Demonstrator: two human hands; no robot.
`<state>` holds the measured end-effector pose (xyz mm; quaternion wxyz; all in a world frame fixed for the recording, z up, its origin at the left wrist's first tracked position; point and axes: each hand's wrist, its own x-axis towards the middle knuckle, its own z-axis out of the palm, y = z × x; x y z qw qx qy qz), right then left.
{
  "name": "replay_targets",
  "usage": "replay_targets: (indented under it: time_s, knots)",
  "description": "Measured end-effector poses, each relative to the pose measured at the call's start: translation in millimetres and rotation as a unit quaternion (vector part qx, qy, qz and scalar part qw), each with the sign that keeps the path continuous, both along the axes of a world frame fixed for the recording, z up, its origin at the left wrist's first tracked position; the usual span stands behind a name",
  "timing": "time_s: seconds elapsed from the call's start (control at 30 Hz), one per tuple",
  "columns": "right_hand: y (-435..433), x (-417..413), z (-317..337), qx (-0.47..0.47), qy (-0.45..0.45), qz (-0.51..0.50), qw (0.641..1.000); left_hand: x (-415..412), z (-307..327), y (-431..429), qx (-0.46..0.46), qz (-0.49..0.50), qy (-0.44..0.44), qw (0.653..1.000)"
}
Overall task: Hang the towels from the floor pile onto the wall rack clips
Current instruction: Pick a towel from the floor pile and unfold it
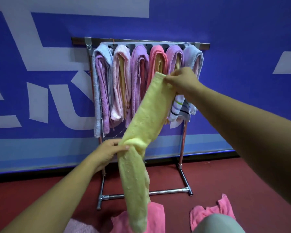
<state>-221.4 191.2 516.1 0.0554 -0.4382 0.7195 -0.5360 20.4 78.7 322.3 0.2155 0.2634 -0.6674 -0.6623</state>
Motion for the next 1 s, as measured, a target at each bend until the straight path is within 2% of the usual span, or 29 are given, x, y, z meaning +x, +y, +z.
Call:
replay_targets:
  time_s: [0.07,0.17,0.27,0.33,0.37,0.4,0.43,0.5,0.53,0.57,0.67,0.83,1.0]
  knots:
    - [5.3,-12.0,-19.4,0.053,-0.026,-0.060,0.996,5.4,14.2,-7.7,0.031,-0.005,0.065,0.997]
    - [8.7,-19.5,-53.5,0.216,-0.096,-0.124,0.964,8.9,46.4,-13.0,0.052,-0.024,0.135,0.989]
    - [13.3,-16.9,-89.8,0.364,-0.170,-0.090,0.911,6.5,77.8,-11.2,0.054,-0.045,0.142,0.987]
    - [15.3,-11.0,-106.9,0.430,-0.116,-0.029,0.895,3.7,94.2,-4.2,0.052,-0.063,0.123,0.989]
    - [15.1,-6.2,-110.8,0.409,-0.094,0.016,0.908,2.1,101.4,0.3,0.048,-0.066,0.111,0.990]
    - [13.7,-1.0,-111.2,0.349,-0.102,0.078,0.929,-0.7,105.6,1.8,0.041,-0.071,0.100,0.992]
    - [11.5,5.2,-109.0,0.266,-0.151,0.158,0.939,-2.2,110.4,4.5,0.039,-0.075,0.087,0.993]
    - [8.5,20.6,-97.2,0.131,-0.288,0.308,0.897,-5.7,116.1,6.5,0.038,-0.088,0.072,0.993]
    - [7.6,27.9,-89.8,0.108,-0.311,0.361,0.873,-7.3,117.0,5.2,0.034,-0.097,0.068,0.992]
    - [7.4,35.4,-82.6,0.108,-0.300,0.393,0.863,-7.5,119.1,6.4,0.030,-0.104,0.064,0.992]
    - [7.0,46.4,-70.8,0.139,-0.226,0.415,0.870,-5.8,121.4,5.5,0.023,-0.120,0.058,0.991]
    - [7.0,53.0,-63.5,0.159,-0.189,0.408,0.879,1.9,119.4,2.3,0.010,-0.146,0.030,0.989]
    - [14.5,49.6,-53.9,0.084,-0.266,0.345,0.896,12.2,105.3,-4.1,-0.003,-0.197,-0.047,0.979]
